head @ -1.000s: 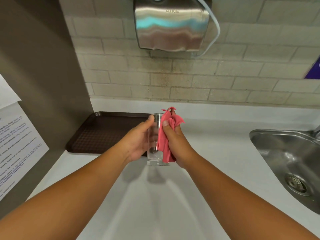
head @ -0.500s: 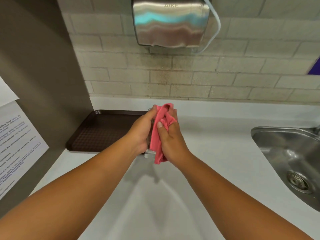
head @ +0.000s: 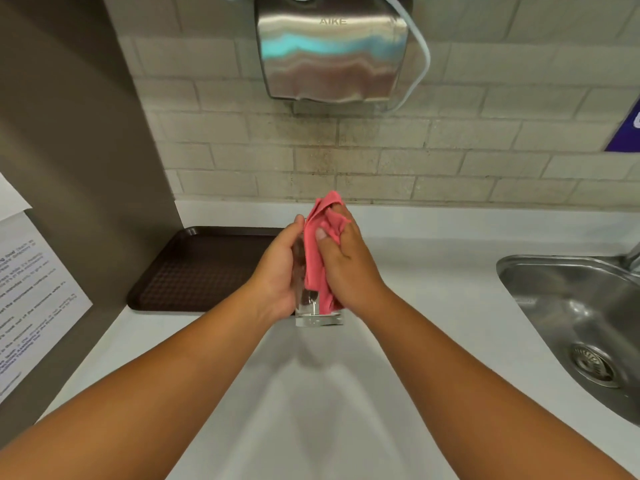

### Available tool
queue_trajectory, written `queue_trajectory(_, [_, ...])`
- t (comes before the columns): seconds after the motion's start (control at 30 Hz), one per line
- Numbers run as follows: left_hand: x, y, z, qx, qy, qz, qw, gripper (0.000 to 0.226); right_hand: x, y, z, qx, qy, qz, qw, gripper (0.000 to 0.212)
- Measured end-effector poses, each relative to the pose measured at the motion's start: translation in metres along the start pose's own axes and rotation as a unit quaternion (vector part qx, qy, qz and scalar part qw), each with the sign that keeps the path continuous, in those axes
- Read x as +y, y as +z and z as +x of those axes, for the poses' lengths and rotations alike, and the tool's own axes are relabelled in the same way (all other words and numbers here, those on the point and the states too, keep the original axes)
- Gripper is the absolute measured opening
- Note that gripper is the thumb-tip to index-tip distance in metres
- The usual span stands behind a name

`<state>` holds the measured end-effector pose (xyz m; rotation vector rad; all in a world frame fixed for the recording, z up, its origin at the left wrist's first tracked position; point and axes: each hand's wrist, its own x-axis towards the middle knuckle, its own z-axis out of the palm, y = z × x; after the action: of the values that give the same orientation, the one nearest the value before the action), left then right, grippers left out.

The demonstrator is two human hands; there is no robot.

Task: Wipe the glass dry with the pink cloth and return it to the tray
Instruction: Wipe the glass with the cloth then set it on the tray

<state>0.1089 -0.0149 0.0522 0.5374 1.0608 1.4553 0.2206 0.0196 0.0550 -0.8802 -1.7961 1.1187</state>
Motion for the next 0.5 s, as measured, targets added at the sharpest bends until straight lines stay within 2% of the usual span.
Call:
queue_trajectory(0.07, [0.002, -0.002, 0.000, 0.017, 0.012, 0.017, 1.000, 0.055, 0.001, -0.005, 0.004, -0.002, 0.051, 0.073, 0.996, 0.035])
queue_trajectory(0.13, [0.004, -0.005, 0.002, 0.030, 0.024, 0.021, 0.999, 0.061, 0.003, -0.006, 0.000, -0.013, 0.068, 0.096, 0.993, 0.025])
queue_trajectory(0.2, [0.007, -0.009, 0.003, 0.047, 0.019, 0.011, 0.999, 0.063, 0.008, -0.002, -0.008, -0.030, 0.067, 0.098, 0.992, 0.030])
queue_trajectory(0.27, [0.012, -0.015, 0.006, 0.042, 0.013, -0.008, 0.999, 0.076, 0.015, 0.004, -0.023, -0.056, 0.029, 0.083, 0.995, 0.041])
queue_trajectory(0.37, [0.015, -0.020, 0.006, 0.033, -0.006, -0.044, 0.998, 0.085, 0.021, 0.019, -0.044, -0.115, -0.078, -0.055, 0.989, 0.068])
queue_trajectory(0.43, [0.012, -0.020, 0.005, 0.042, -0.006, -0.040, 0.998, 0.084, 0.023, 0.024, -0.044, -0.113, -0.099, -0.158, 0.976, 0.077])
queue_trajectory(0.5, [0.006, -0.021, 0.004, 0.030, -0.014, -0.036, 0.999, 0.075, 0.019, 0.027, -0.039, -0.097, -0.105, -0.210, 0.967, 0.077])
